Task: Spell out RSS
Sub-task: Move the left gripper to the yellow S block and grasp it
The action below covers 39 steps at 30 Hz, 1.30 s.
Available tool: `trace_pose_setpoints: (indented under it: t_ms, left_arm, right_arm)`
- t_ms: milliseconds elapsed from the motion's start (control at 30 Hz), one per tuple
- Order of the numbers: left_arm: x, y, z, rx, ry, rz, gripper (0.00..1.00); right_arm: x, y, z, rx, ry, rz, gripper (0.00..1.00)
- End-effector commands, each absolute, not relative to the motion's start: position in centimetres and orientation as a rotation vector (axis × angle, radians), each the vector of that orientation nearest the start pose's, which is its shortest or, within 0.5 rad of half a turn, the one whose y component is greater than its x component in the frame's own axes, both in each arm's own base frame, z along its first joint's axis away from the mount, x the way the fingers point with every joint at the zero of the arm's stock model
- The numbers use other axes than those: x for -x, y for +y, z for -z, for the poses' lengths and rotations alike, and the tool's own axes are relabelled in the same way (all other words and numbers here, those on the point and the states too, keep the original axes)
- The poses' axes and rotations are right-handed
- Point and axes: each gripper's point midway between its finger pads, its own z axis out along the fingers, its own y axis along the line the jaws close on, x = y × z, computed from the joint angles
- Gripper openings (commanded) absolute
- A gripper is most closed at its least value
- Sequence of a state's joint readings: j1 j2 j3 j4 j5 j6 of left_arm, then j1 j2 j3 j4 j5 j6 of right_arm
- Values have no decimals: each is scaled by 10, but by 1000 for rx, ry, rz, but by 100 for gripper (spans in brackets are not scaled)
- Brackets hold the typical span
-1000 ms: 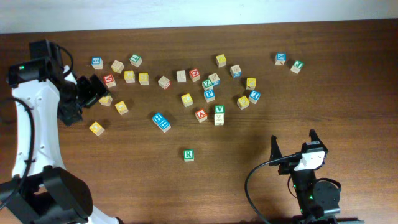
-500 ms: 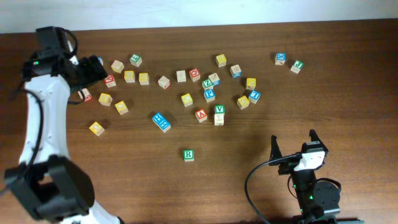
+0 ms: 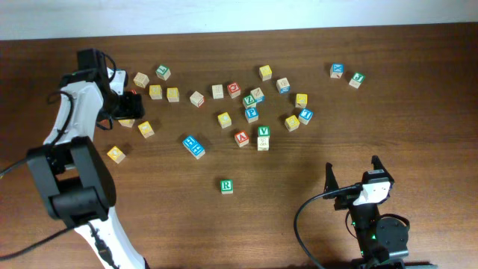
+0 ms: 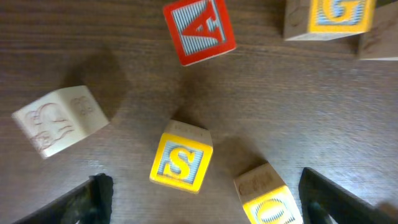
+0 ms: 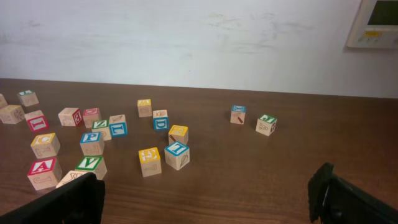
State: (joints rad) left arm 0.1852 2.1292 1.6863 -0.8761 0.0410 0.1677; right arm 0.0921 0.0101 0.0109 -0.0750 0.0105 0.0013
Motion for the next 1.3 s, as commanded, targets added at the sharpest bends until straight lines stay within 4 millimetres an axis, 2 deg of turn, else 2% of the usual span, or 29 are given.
trace_pose_setpoints:
  t_ms: [0, 133, 300, 367, 633, 700, 733, 1000, 1133, 1267]
  left_arm:
    - [-472, 78, -40, -30, 2861, 0, 70]
    - [-479, 80, -40, -30, 2834, -9, 72]
    - [-473, 79, -17, -26, 2890, 8, 72]
    - [-473, 80, -15, -25, 2892, 8, 67]
    - [-459, 83, -2, -19, 2937, -31, 62]
    - [-455, 82, 2, -18, 2949, -27, 52]
    - [-455, 82, 3, -18, 2946, -28, 52]
    - [-474, 86, -1, -19, 2868, -49, 56]
    - [-473, 86, -1, -20, 2873, -47, 55]
    - [-465, 84, 1, -19, 2904, -39, 38]
  right_arm:
    - [-245, 17, -155, 48, 1650, -55, 98]
    - [-245, 17, -155, 48, 1650, -55, 98]
    - [-245, 17, -155, 48, 1650, -55, 98]
    - [-245, 17, -155, 48, 1650, -55, 98]
    - [-245, 17, -155, 48, 1650, -55, 98]
    - [-245, 17, -155, 48, 1650, -55, 98]
    - [-245, 17, -155, 48, 1650, -55, 98]
    - [-245, 17, -155, 48, 1650, -55, 98]
    - [-245, 17, -155, 48, 1650, -55, 98]
    - [-245, 17, -155, 48, 1650, -55, 98]
